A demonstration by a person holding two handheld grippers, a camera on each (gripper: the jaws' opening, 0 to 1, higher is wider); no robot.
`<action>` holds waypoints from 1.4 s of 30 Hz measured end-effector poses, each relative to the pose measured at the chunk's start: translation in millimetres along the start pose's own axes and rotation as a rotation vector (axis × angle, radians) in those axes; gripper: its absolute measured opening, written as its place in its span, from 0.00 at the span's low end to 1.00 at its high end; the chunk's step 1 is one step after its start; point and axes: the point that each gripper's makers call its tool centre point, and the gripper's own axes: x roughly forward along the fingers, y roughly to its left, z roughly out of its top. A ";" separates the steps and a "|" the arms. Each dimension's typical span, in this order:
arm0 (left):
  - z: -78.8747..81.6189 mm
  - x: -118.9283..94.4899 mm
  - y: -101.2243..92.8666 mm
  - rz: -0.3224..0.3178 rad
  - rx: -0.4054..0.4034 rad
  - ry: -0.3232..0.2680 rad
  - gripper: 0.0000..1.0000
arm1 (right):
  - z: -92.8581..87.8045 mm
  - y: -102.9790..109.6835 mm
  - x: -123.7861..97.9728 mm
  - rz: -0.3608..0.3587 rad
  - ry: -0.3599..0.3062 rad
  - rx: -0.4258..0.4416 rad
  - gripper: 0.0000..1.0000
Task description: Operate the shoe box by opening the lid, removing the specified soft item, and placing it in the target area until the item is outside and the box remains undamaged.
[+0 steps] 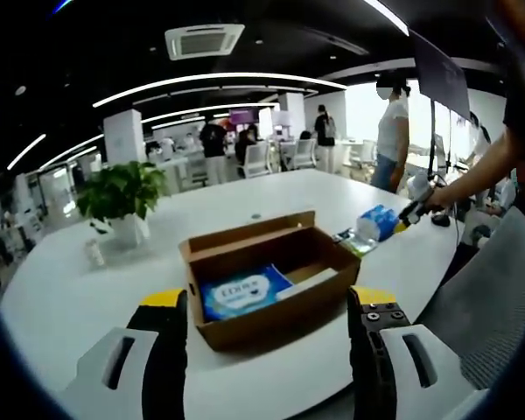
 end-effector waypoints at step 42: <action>-8.1 17.3 16.2 -0.077 -0.043 0.005 0.86 | 64.7 95.2 -113.4 -0.031 -0.242 0.031 0.95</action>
